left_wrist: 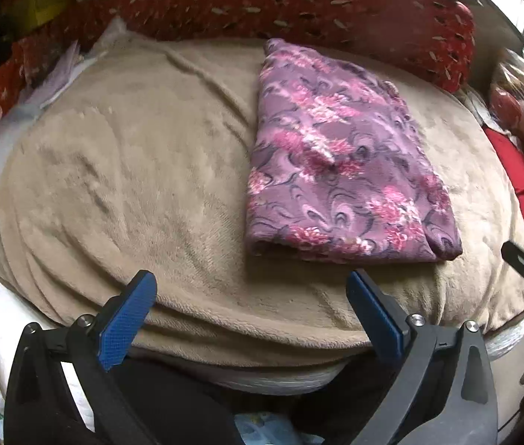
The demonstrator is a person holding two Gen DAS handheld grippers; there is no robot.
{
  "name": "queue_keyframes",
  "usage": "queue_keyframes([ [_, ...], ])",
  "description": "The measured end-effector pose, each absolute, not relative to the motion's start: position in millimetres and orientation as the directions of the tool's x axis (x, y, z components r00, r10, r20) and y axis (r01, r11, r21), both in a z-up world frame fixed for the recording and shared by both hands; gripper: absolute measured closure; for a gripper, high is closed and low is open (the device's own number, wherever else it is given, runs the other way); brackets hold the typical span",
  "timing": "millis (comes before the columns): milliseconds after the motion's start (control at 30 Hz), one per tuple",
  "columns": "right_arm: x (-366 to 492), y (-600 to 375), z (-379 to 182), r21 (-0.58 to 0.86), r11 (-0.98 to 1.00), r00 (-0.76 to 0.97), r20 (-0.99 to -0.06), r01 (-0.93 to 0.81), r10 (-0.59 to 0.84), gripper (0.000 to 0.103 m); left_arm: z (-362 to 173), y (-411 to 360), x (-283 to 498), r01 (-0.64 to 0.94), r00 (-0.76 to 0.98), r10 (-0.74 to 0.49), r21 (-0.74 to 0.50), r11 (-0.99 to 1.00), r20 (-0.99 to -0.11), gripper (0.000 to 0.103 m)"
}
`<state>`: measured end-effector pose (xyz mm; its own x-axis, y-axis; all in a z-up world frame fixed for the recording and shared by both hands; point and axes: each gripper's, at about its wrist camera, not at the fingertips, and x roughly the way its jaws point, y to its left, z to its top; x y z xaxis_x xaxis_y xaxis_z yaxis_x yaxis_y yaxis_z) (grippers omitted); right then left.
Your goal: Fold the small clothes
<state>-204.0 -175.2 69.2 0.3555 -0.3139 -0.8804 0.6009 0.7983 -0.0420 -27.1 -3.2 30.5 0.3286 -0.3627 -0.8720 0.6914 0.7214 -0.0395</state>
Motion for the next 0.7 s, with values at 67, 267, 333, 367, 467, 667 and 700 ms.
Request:
queue_keyframes([
  [67,-204.2,-169.3,74.2,-0.062,0.804,0.361,-0.871,0.592,-0.333,0.015,31.8,-8.0,-31.6,0.704,0.328,-0.361,-0.029,0.709,-0.873,0.000],
  [267,-211.5,-166.4,98.7,-0.088,0.819,0.408,-0.834,0.567,-0.372,0.015,39.3,-8.4,-46.3,0.701,0.312,-0.386,-0.063,0.710,-0.868,0.000],
  [333,-217.8,-165.6,111.5,-0.155,0.818,0.420,-0.796,0.554,-0.436,0.015,43.4,-8.7,-50.8,0.705,0.328,-0.392,-0.053,0.707,-0.860,0.000],
  [367,-219.9,-165.6,114.9,-0.188,0.815,0.423,-0.778,0.548,-0.464,0.015,44.8,-9.0,-52.0,0.706,0.332,-0.395,-0.052,0.706,-0.856,0.000],
  [467,-225.7,-164.5,119.2,-0.331,0.779,0.403,-0.709,0.533,-0.578,0.015,46.6,-9.5,-54.6,0.706,0.332,-0.402,-0.058,0.706,-0.853,0.000],
  [667,-228.0,-155.0,93.2,-0.355,0.794,0.378,-0.735,0.493,-0.563,0.015,49.9,-11.0,-64.1,0.711,0.356,-0.401,-0.034,0.702,-0.844,0.000],
  [700,-228.3,-152.3,89.0,-0.307,0.809,0.389,-0.755,0.502,-0.527,0.015,50.4,-11.2,-65.3,0.712,0.357,-0.400,-0.031,0.701,-0.844,0.000],
])
